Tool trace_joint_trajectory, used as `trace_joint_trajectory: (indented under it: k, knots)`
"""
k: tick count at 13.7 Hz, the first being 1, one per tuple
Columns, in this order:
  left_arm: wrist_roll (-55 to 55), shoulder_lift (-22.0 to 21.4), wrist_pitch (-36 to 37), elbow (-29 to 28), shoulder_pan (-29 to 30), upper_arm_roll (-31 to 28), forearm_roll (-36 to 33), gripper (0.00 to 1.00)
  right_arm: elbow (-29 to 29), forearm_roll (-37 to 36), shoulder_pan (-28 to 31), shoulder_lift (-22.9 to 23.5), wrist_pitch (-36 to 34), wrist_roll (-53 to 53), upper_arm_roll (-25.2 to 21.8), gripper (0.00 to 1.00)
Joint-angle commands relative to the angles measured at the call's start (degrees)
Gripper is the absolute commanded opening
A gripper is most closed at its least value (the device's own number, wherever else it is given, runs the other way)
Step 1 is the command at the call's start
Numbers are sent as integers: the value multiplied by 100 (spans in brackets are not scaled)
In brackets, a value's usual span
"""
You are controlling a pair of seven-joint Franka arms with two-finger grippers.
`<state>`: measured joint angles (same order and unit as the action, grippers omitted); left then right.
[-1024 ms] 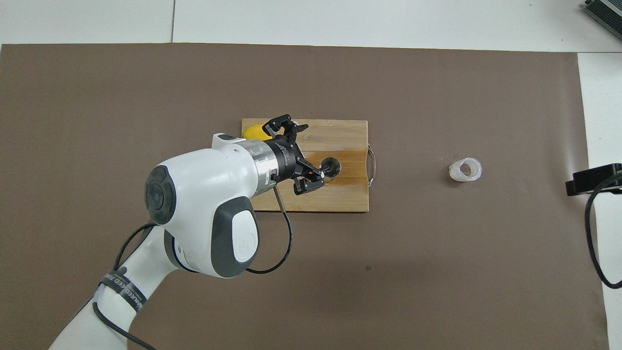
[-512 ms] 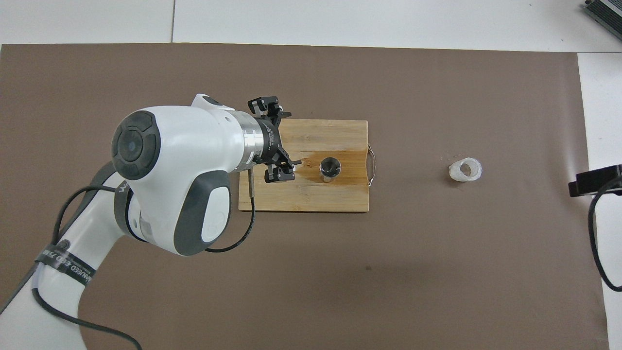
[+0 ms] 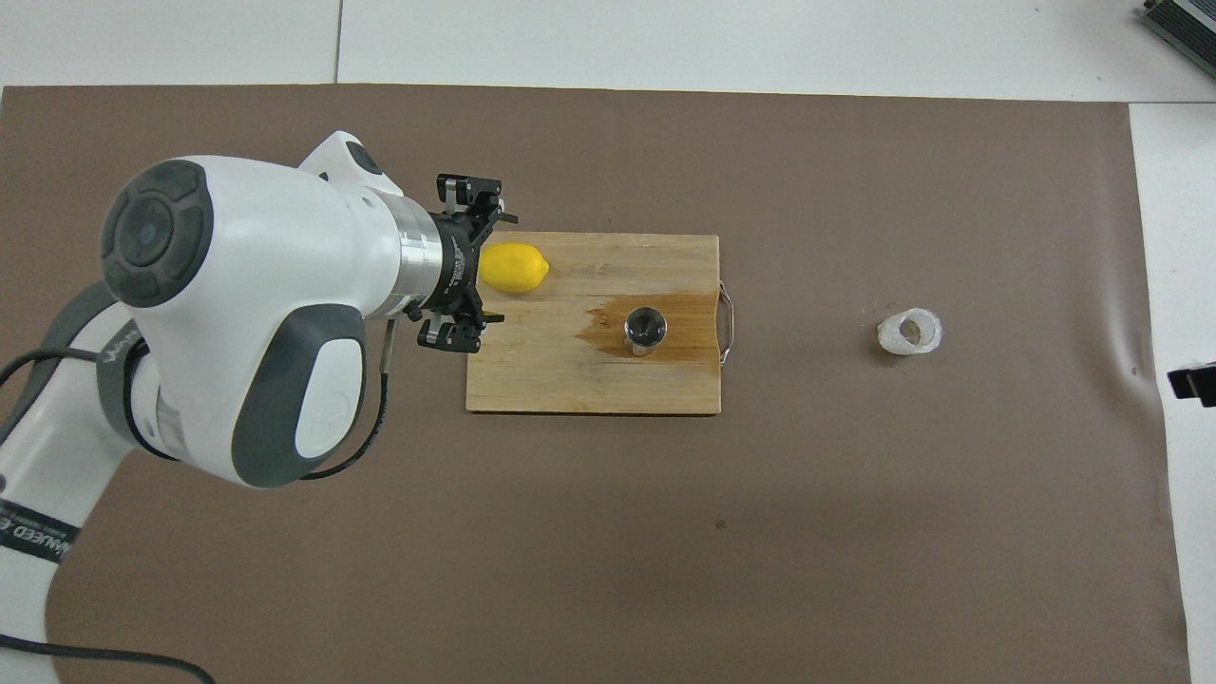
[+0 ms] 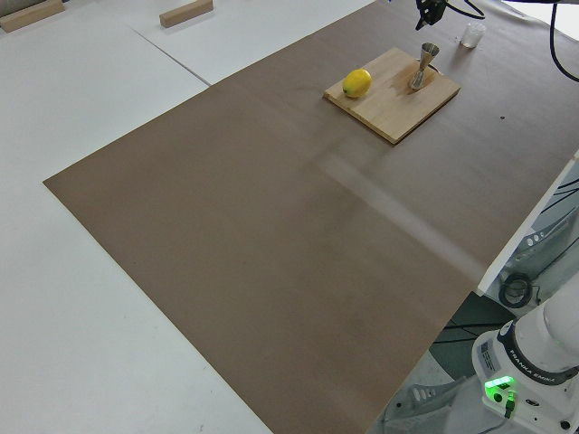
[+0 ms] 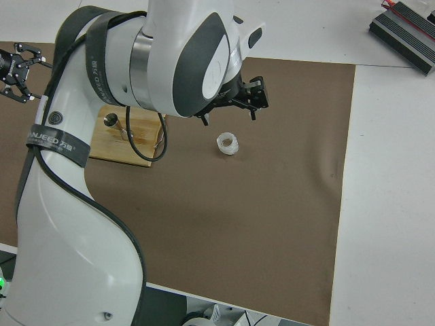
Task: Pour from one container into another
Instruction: 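Withdraw the left gripper while the right gripper moves in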
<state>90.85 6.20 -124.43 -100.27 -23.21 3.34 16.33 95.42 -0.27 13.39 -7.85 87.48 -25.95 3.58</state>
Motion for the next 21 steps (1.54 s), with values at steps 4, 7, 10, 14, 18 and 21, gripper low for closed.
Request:
trace_joint_trajectory:
  k: [4, 7, 10, 14, 18, 21]
  knots:
    - [-2680, -444, 1024, -107, 826, 18, -104, 100, 995, 167, 497, -226, 1086, -2849, 3, 100]
    - [-4202, -506, 1499, -107, 1265, 9, -112, 100, 1276, 641, 673, -173, 1648, -3862, 3, 100]
    - [-5729, -541, 1868, -107, 1434, 9, -681, 100, 1427, 1288, 699, 246, 2080, -4697, 3, 100]
    - [-7640, -550, 2071, -107, 1654, 9, -1209, 100, 1444, 2283, 893, 1134, 2327, -5989, 3, 100]
    - [-8423, -681, 2273, -90, 1714, 0, -1571, 100, 1708, 2839, 1006, 1469, 2660, -6748, -6, 100]
    - [-9022, -796, 2361, -46, 1917, -43, -1571, 100, 1691, 3251, 1086, 1847, 2878, -7159, -6, 100]
